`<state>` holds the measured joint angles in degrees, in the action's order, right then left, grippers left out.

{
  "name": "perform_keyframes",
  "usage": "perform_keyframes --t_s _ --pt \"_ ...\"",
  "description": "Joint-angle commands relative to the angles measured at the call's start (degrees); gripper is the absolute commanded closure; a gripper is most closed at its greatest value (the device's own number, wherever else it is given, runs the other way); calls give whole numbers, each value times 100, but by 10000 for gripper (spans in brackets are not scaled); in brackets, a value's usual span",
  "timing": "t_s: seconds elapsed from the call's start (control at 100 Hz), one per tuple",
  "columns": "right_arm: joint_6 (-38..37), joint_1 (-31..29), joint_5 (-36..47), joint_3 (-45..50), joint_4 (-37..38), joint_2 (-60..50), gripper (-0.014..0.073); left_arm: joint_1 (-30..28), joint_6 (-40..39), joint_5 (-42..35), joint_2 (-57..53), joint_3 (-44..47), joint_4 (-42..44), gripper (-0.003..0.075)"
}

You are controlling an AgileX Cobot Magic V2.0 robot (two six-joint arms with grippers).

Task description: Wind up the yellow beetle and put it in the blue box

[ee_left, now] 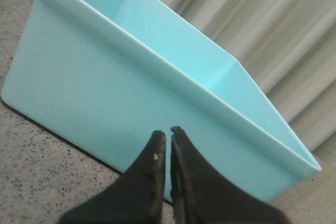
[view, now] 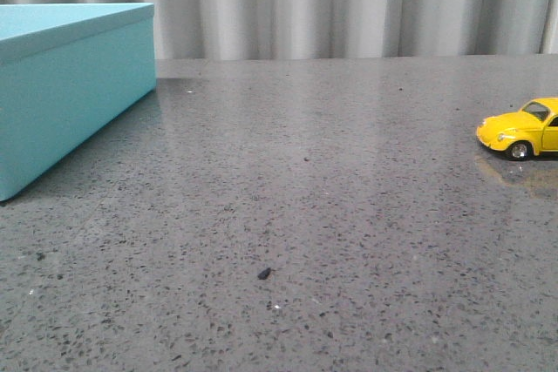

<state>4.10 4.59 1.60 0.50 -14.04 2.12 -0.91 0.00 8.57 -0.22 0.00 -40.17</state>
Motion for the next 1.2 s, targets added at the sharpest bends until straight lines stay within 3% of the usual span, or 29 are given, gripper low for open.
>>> perform_keyframes --t_s 0.0,1.19 --pt "-4 -28 503 116 -23 124 648 -23 -59 -300 -179 146 -104 741" --pt "-13 -28 393 116 -23 124 648 -23 -59 -186 -179 146 -359 741"
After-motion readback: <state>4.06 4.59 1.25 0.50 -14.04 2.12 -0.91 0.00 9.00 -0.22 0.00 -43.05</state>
